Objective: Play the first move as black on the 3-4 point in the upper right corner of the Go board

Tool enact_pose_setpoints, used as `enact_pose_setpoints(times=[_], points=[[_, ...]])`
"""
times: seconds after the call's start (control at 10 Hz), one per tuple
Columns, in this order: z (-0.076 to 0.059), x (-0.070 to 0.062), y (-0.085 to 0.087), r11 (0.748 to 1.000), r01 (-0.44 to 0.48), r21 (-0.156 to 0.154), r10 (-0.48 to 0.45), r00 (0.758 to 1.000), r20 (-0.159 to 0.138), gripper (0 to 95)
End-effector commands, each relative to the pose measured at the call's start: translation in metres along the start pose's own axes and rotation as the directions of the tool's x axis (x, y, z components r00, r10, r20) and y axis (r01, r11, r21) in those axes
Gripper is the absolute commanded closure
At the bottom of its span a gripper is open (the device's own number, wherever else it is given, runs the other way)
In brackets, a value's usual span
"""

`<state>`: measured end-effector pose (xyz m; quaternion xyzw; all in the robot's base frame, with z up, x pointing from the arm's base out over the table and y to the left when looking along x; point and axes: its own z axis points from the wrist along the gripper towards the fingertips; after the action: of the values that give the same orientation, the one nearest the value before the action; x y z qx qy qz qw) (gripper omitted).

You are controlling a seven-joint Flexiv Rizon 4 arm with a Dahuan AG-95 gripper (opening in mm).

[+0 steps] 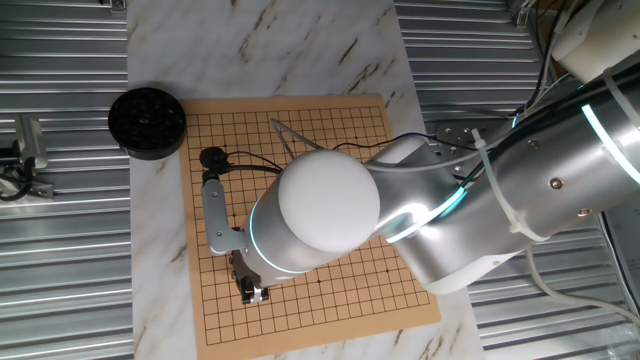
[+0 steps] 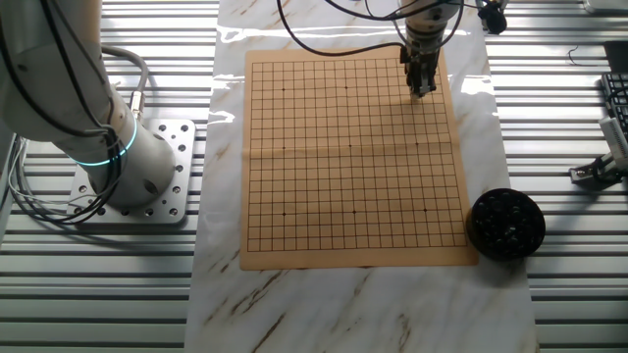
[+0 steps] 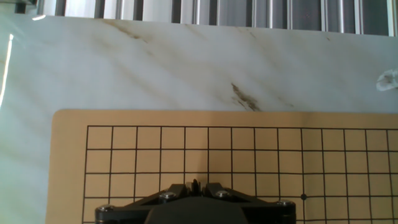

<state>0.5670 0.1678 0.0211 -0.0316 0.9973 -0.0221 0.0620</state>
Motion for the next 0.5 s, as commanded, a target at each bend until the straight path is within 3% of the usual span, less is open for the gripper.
enact_pose_setpoints(times=[0.1, 0.5], points=[[-0.0001, 0.0001, 0.0002, 1.000, -0.001, 0.000, 0.001, 1.000, -0.001, 95.0], [-0.0001, 0.0001, 0.0002, 1.000, -0.005, 0.001, 0.005, 1.000, -0.002, 95.0]])
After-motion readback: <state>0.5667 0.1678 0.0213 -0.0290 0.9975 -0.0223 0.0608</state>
